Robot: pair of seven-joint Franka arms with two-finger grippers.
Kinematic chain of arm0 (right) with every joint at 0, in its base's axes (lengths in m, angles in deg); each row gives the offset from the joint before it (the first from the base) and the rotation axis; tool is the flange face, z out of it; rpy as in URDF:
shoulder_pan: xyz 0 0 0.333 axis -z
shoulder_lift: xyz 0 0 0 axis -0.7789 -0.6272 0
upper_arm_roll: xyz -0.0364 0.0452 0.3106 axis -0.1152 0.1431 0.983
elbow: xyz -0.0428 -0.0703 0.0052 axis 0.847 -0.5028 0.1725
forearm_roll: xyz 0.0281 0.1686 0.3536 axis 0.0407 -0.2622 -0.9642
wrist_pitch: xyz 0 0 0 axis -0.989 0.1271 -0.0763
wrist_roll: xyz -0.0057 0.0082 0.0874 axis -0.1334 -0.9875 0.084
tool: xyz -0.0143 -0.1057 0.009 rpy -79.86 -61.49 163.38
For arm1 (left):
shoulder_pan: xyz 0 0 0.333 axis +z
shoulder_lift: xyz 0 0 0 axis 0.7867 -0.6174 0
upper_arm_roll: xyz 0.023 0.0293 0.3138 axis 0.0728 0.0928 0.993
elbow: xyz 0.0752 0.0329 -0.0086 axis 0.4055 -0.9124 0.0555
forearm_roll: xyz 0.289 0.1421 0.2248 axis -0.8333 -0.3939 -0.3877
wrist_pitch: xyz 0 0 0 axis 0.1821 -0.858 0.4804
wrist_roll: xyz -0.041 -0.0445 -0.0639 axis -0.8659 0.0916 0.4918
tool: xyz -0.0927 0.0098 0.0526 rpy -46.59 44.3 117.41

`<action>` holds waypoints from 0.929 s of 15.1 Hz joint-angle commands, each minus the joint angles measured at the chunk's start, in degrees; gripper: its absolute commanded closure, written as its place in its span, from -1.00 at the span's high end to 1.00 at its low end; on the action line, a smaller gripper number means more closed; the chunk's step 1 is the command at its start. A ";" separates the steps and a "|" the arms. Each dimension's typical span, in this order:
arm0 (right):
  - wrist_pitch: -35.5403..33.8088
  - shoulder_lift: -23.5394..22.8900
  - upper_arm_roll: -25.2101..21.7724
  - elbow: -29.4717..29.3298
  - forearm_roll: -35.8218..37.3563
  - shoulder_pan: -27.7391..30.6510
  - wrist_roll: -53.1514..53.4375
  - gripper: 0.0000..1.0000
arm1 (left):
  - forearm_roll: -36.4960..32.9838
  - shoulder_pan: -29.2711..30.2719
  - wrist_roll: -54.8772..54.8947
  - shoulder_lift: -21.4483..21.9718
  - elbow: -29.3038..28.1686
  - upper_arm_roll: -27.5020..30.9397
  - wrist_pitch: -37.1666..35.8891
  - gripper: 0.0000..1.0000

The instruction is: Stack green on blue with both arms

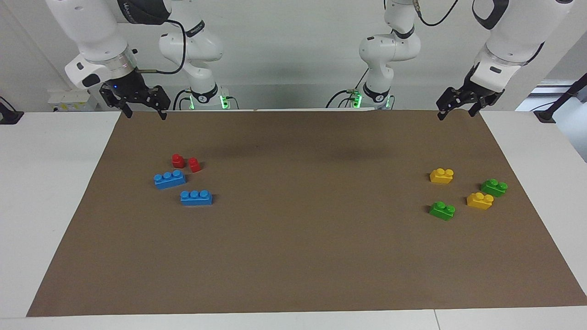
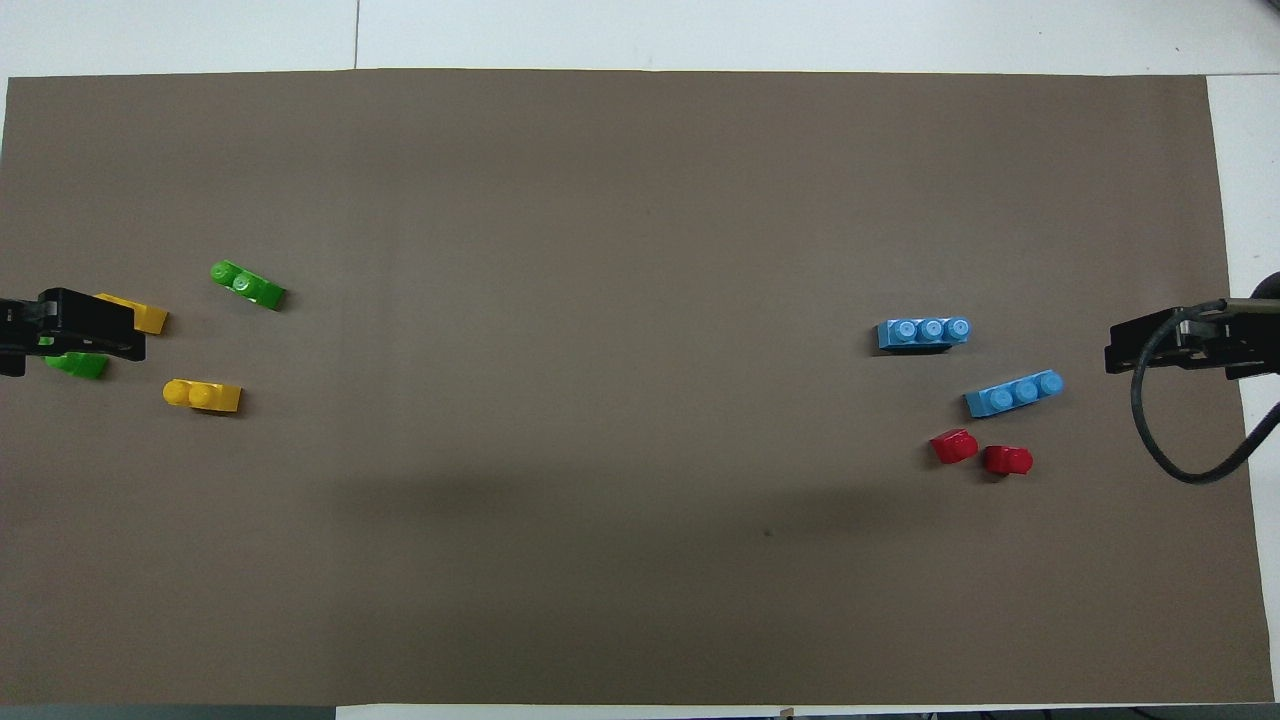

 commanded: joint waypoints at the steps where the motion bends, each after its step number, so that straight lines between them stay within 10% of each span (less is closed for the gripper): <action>1: 1.20 1.28 0.09 1.21 0.16 0.73 -1.60 1.00 | -0.06 -0.27 0.32 0.16 -0.23 0.13 -0.73 1.00; 14: 12.71 -4.86 0.09 2.62 -8.53 2.84 53.74 1.00 | 0.64 0.17 -2.48 0.51 -1.37 0.13 0.32 1.00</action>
